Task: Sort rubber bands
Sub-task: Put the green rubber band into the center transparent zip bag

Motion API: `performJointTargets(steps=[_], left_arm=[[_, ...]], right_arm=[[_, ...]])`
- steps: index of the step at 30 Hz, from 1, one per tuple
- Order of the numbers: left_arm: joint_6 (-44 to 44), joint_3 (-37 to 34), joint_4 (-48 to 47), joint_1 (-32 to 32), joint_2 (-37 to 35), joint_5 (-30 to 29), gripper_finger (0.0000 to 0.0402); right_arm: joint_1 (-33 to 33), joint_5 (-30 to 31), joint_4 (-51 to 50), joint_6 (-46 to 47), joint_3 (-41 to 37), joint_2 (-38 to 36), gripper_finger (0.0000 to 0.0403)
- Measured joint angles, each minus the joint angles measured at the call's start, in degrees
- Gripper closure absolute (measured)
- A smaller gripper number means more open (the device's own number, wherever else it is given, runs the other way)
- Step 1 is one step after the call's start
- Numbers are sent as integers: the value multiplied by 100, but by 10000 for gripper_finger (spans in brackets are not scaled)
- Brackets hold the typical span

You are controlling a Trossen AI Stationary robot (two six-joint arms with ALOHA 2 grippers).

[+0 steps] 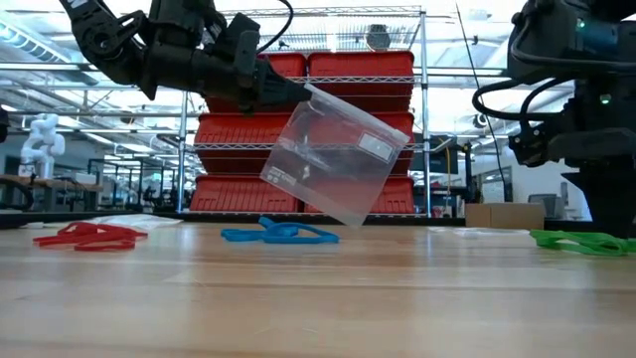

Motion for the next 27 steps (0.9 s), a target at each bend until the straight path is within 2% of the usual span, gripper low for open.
performJointTargets(steps=[5, 10, 15, 20, 24, 27], left_arm=[[0, 0, 4, 2, 0, 0, 402], [3, 0, 32, 2, 0, 0, 402], [3, 0, 52, 2, 0, 0, 402], [5, 0, 57, 0, 0, 0, 402], [5, 0, 116, 2, 0, 0, 402], [2, 0, 125, 1, 0, 0, 402]], right_arm=[[2, -91, -119, -395, 395, 40, 394], [-52, 130, 7, -837, 981, 27, 400], [-208, 1088, -63, -1558, 1860, 23, 402], [-581, 2469, -45, -2661, 2792, 21, 402], [-921, 3752, 522, -3829, 3301, 10, 403], [-1154, 4366, 1267, -4651, 3400, 10, 403]])
